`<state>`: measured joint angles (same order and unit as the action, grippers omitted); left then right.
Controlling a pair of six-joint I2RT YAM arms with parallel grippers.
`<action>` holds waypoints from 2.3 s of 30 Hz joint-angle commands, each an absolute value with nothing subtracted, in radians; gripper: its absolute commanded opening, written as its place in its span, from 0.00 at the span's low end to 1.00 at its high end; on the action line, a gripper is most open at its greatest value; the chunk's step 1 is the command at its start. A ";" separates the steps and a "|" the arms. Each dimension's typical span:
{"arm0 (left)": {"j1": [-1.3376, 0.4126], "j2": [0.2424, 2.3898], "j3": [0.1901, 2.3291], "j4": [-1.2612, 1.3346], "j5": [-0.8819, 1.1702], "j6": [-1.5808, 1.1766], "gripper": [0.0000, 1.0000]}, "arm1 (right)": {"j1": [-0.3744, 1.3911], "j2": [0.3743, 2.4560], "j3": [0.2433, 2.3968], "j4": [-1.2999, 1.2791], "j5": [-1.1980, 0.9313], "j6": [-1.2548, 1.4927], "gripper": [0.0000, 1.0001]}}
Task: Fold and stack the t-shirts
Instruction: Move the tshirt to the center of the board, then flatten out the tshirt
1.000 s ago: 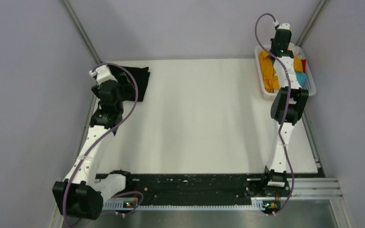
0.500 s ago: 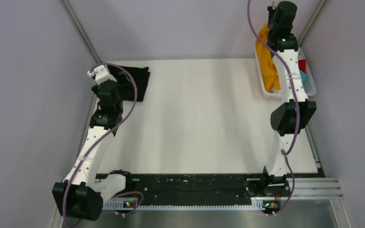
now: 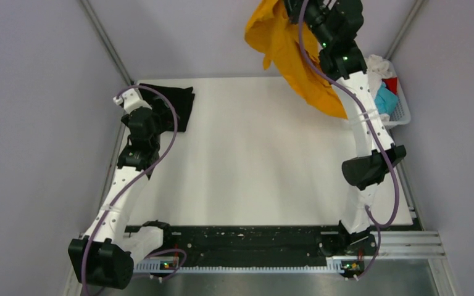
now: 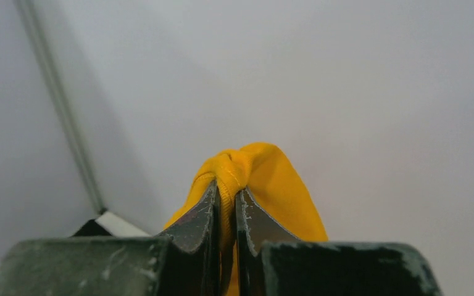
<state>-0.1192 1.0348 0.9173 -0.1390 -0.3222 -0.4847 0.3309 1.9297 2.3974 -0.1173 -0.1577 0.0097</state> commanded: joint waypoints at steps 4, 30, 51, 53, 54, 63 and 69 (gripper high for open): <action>-0.115 0.989 0.897 -0.124 -0.344 -0.530 0.99 | 0.417 1.964 2.497 0.156 -0.385 0.246 0.00; -0.115 1.156 0.957 -0.321 -0.221 -0.585 0.99 | 0.125 1.568 1.057 0.118 0.073 0.399 0.24; -0.291 1.408 0.858 -0.442 0.153 -0.695 0.98 | 0.460 1.714 1.230 0.002 -0.023 0.094 0.99; -0.325 1.434 0.862 -0.463 0.132 -0.705 0.94 | 0.500 1.767 1.281 -0.041 -0.036 0.101 0.99; -0.341 1.450 0.862 -0.466 0.131 -0.709 0.93 | 0.514 1.790 1.299 -0.054 -0.043 0.102 0.97; -0.421 1.589 0.884 -0.474 0.109 -0.743 0.64 | 0.569 1.937 1.434 -0.206 -0.027 0.086 0.81; -0.446 1.625 0.890 -0.482 0.066 -0.752 0.50 | 0.584 1.925 1.386 -0.200 -0.008 0.104 0.76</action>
